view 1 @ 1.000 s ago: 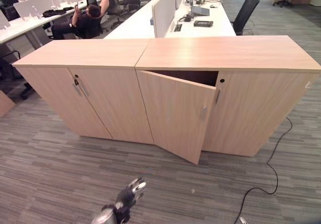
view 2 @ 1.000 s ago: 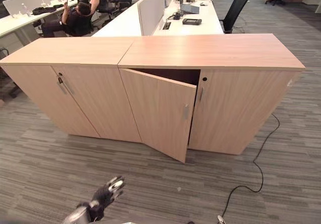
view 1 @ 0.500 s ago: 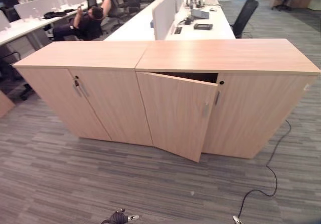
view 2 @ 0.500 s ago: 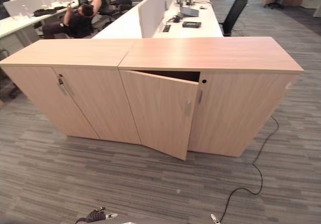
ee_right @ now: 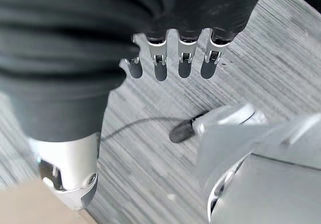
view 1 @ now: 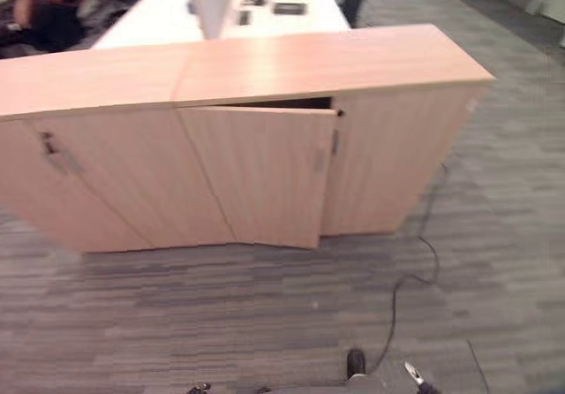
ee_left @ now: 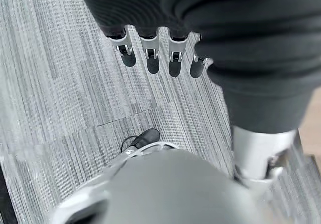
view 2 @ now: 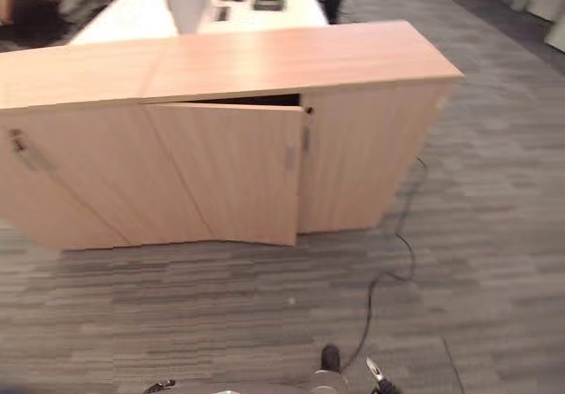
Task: Put the empty folder in the office cabinet
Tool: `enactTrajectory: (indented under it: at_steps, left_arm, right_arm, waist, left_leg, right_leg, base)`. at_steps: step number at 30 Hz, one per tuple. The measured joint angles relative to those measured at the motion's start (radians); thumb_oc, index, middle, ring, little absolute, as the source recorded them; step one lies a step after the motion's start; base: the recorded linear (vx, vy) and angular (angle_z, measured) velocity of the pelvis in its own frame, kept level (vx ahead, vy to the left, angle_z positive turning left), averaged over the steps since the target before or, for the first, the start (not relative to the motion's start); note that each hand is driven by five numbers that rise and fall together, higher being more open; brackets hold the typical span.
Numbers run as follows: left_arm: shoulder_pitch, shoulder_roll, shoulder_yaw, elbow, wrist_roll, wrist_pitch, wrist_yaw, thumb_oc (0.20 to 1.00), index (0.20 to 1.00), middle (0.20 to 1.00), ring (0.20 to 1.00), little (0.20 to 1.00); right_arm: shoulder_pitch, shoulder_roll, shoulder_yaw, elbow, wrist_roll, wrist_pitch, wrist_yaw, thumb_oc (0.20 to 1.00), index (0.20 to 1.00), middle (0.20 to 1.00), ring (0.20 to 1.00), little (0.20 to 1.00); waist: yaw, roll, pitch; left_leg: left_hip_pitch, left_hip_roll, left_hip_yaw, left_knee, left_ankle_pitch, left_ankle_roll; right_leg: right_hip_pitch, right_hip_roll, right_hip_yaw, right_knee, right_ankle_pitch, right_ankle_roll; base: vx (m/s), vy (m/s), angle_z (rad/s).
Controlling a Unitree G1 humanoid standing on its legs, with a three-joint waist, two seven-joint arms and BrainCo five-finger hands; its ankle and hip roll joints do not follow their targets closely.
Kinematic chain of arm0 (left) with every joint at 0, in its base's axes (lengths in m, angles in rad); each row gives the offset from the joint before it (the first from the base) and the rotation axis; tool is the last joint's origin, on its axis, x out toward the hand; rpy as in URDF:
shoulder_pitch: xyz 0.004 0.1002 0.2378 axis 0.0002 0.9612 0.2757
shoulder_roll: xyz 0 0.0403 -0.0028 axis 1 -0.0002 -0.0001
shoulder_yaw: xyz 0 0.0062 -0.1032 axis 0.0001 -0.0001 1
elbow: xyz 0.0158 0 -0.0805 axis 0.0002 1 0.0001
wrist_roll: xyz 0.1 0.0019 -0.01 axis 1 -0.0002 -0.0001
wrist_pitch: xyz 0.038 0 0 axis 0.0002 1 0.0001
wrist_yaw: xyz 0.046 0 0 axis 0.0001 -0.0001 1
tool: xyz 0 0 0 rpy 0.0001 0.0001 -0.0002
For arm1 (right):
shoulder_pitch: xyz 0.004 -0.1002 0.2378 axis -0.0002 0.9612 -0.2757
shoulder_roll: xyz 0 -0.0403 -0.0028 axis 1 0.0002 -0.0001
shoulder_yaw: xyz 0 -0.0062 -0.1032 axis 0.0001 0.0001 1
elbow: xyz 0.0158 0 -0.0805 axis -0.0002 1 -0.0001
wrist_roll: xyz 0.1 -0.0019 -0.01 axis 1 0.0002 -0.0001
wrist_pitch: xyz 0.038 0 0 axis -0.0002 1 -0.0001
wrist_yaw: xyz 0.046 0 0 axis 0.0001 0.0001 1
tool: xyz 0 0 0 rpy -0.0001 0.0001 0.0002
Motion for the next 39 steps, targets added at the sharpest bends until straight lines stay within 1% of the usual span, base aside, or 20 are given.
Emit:
enactTrajectory:
  at_steps: [2,3,5,7,10,14,15,16,17,18,19,20,21,23,25,27,28,30,33,39]
  left_arm:
    - [-0.016,-0.016,0.003,-0.016,0.001,0.001,-0.007,1.0,1.0,1.0,1.0,1.0]
    - [-0.013,-0.02,0.0,-0.015,0.002,0.002,-0.011,1.0,1.0,1.0,1.0,1.0]
    - [0.0,-0.047,-0.001,-0.007,0.007,0.005,-0.014,1.0,1.0,1.0,1.0,1.0]
    - [-0.043,-0.063,-0.077,-0.014,0.05,0.004,-0.01,1.0,1.0,1.0,1.0,1.0]
    - [-0.122,-0.076,-0.306,-0.092,0.225,-0.002,0.014,1.0,1.0,1.0,1.0,1.0]
    - [-0.142,-0.085,-0.124,-0.049,0.227,-0.012,0.083,1.0,1.0,1.0,1.0,1.0]
    - [-0.106,-0.075,-0.072,-0.017,0.189,-0.006,0.091,1.0,1.0,1.0,1.0,1.0]
    - [-0.063,-0.055,-0.022,0.001,0.142,0.0,0.11,1.0,1.0,1.0,1.0,1.0]
    - [-0.053,-0.039,-0.014,-0.005,0.119,-0.002,0.115,1.0,1.0,1.0,1.0,1.0]
    - [-0.043,-0.027,-0.015,-0.004,0.117,-0.003,0.117,1.0,1.0,1.0,1.0,1.0]
    - [-0.044,-0.021,-0.022,-0.011,0.116,-0.004,0.121,1.0,1.0,1.0,1.0,1.0]
    - [-0.047,-0.023,-0.029,-0.019,0.094,-0.008,0.123,1.0,1.0,1.0,1.0,1.0]
    - [-0.046,-0.026,-0.028,-0.019,0.087,-0.008,0.124,1.0,1.0,1.0,1.0,1.0]
    - [-0.042,-0.027,-0.038,-0.019,0.08,-0.015,0.125,1.0,1.0,1.0,1.0,1.0]
    - [-0.013,-0.024,-0.041,-0.016,0.08,-0.022,0.127,1.0,1.0,1.0,1.0,1.0]
    - [0.001,-0.03,-0.04,-0.018,0.08,-0.027,0.129,1.0,1.0,1.0,1.0,1.0]
    - [0.001,-0.03,-0.03,-0.019,0.079,-0.033,0.13,1.0,1.0,1.0,1.0,1.0]
    - [0.005,-0.026,-0.023,-0.022,0.077,-0.035,0.13,1.0,1.0,1.0,1.0,1.0]
    - [0.008,-0.018,-0.024,-0.039,0.076,-0.035,0.124,1.0,1.0,1.0,1.0,1.0]
    - [0.019,-0.022,-0.072,-0.047,0.08,-0.034,0.101,1.0,1.0,1.0,1.0,1.0]
  right_arm:
    - [0.007,-0.018,0.01,-0.006,-0.008,0.01,0.001,1.0,1.0,1.0,1.0,1.0]
    - [0.011,-0.027,0.01,-0.006,-0.008,0.013,0.0,1.0,1.0,1.0,1.0,1.0]
    - [0.029,-0.065,0.028,-0.008,-0.008,0.012,-0.001,1.0,1.0,1.0,1.0,1.0]
    - [0.027,-0.077,0.034,-0.013,-0.008,0.013,-0.002,1.0,1.0,1.0,1.0,1.0]
    - [-0.004,-0.077,0.104,-0.046,-0.031,0.004,-0.009,1.0,1.0,1.0,1.0,1.0]
    - [0.01,-0.07,0.139,-0.046,-0.038,0.002,-0.027,1.0,1.0,1.0,1.0,1.0]
    - [0.018,-0.065,0.135,-0.045,-0.038,0.0,-0.028,1.0,1.0,1.0,1.0,1.0]
    - [0.028,-0.042,0.135,-0.042,-0.039,-0.009,-0.032,1.0,1.0,1.0,1.0,1.0]
    - [0.032,-0.034,0.135,-0.039,-0.039,-0.011,-0.036,1.0,1.0,1.0,1.0,1.0]
    - [0.034,-0.033,0.135,-0.036,-0.04,-0.011,-0.037,1.0,1.0,1.0,1.0,1.0]
    - [0.035,-0.032,0.135,-0.031,-0.047,-0.014,-0.037,1.0,1.0,1.0,1.0,1.0]
    - [0.043,-0.046,0.136,-0.026,-0.06,-0.017,-0.037,1.0,1.0,1.0,1.0,1.0]
    - [0.042,-0.048,0.136,-0.026,-0.07,-0.018,-0.037,1.0,1.0,1.0,1.0,1.0]
    - [0.033,-0.049,0.136,-0.022,-0.084,-0.016,-0.036,1.0,1.0,1.0,1.0,1.0]
    - [0.022,-0.044,0.137,-0.013,-0.087,-0.02,-0.035,1.0,1.0,1.0,1.0,1.0]
    - [0.038,-0.041,0.136,-0.019,-0.087,-0.02,-0.035,1.0,1.0,1.0,1.0,1.0]
    - [0.055,-0.033,0.139,-0.027,-0.087,-0.019,-0.035,1.0,1.0,1.0,1.0,1.0]
    - [0.064,-0.027,0.141,-0.026,-0.088,-0.017,-0.034,1.0,1.0,1.0,1.0,1.0]
    - [0.061,-0.029,0.133,-0.027,-0.105,-0.017,-0.032,1.0,1.0,1.0,1.0,1.0]
    - [0.035,-0.036,0.136,-0.029,-0.125,-0.017,-0.023,1.0,1.0,1.0,1.0,1.0]
  waist:
    - [0.0,0.029,0.001]
    - [0.004,0.045,-0.005]
    - [0.008,0.096,-0.046]
    - [0.006,0.105,-0.051]
    - [-0.016,0.102,-0.051]
    - [-0.015,0.101,-0.051]
    - [-0.014,0.082,-0.045]
    - [-0.005,0.034,-0.028]
    - [0.0,0.019,-0.026]
    - [0.011,0.007,-0.024]
    - [0.021,-0.008,-0.021]
    - [0.038,-0.01,-0.023]
    - [0.042,-0.004,-0.021]
    - [0.049,0.003,-0.012]
    - [0.069,0.016,-0.009]
    - [0.06,0.039,-0.017]
    - [0.063,0.034,-0.022]
    - [0.066,0.033,-0.036]
    - [0.063,0.015,-0.043]
    - [0.069,0.051,-0.064]
  left_leg:
    - [0.031,0.05,0.047,0.003,-0.004,-0.038]
    - [0.051,0.067,0.057,0.0,-0.014,-0.056]
    - [0.064,0.124,0.013,0.02,-0.039,-0.063]
    - [0.056,0.15,-0.016,0.059,-0.044,-0.055]
    - [0.047,0.192,-0.032,0.089,-0.048,-0.053]
    - [0.029,0.273,-0.03,0.14,-0.063,-0.035]
    - [0.028,0.291,-0.034,0.183,-0.033,-0.037]
    - [0.011,0.298,-0.05,0.265,0.026,-0.09]
    - [-0.001,0.3,-0.064,0.295,0.054,-0.116]
    - [-0.024,0.298,-0.086,0.33,0.067,-0.133]
    - [-0.062,0.274,-0.153,0.364,0.028,-0.164]
    - [-0.09,0.182,-0.255,0.266,0.005,-0.18]
    - [-0.104,0.165,-0.258,0.241,0.003,-0.175]
    - [-0.129,0.071,-0.338,0.175,-0.001,-0.174]
    - [-0.123,0.02,-0.335,0.146,-0.025,-0.118]
    - [-0.119,0.03,-0.333,0.126,-0.045,-0.051]
    - [-0.119,0.027,-0.342,0.118,-0.03,-0.039]
    - [-0.119,0.02,-0.35,0.063,-0.026,-0.028]
    - [-0.086,0.0,-0.347,0.001,-0.007,-0.029]
    - [-0.061,-0.007,-0.336,0.0,0.017,-0.01]
  right_leg:
    - [0.013,0.007,-0.117,0.024,0.016,-0.006]
    - [0.015,0.028,-0.125,0.028,0.029,-0.016]
    - [0.044,0.119,-0.071,-0.019,0.047,-0.027]
    - [0.058,0.156,-0.063,-0.042,0.045,-0.046]
    - [0.054,0.197,-0.047,-0.043,0.032,-0.069]
    - [0.018,0.268,-0.032,0.018,-0.024,-0.132]
    - [0.026,0.281,-0.028,0.02,-0.035,-0.147]
    - [0.064,0.283,-0.017,-0.005,-0.041,-0.157]
    - [0.074,0.285,-0.008,-0.015,-0.042,-0.158]
    - [0.08,0.285,0.0,-0.021,-0.042,-0.159]
    - [0.08,0.279,0.019,-0.03,-0.044,-0.169]
    - [0.077,0.259,0.023,-0.052,-0.047,-0.173]
    - [0.076,0.256,0.024,-0.052,-0.047,-0.173]
    - [0.061,0.249,0.047,-0.046,-0.042,-0.168]
    - [0.068,0.257,0.048,-0.051,-0.038,-0.164]
    - [0.084,0.287,0.033,-0.051,-0.032,-0.165]
    - [0.082,0.287,0.033,-0.051,-0.034,-0.164]
    - [0.054,0.285,0.055,-0.036,-0.046,-0.145]
    - [0.036,0.264,0.064,-0.021,-0.048,-0.149]
    - [0.077,0.264,0.083,-0.042,-0.047,-0.147]
  base:
    - [0.14,-0.196,-0.58]
    - [0.15,-0.222,-0.83]
    - [0.12,-0.211,-0.68]
    - [0.06,-0.16,-0.19]
    - [0.06,-0.277,-0.21]
    - [0.07,-0.297,-0.24]
    - [0.06,-0.259,-0.21]
    - [0.01,-0.128,-0.17]
    - [-0.01,-0.032,-0.11]
    - [0.0,0.001,-0.04]
    - [0.02,0.047,-0.03]
    - [0.0,0.074,0.01]
    - [0.02,0.103,0.09]
    - [0.05,0.084,-0.13]
    - [0.05,0.091,-0.67]
    - [0.04,0.092,-0.23]
    - [0.05,0.072,-0.04]
    - [0.06,0.073,-0.01]
    - [0.03,0.073,0.15]
    - [0.02,0.046,-0.08]
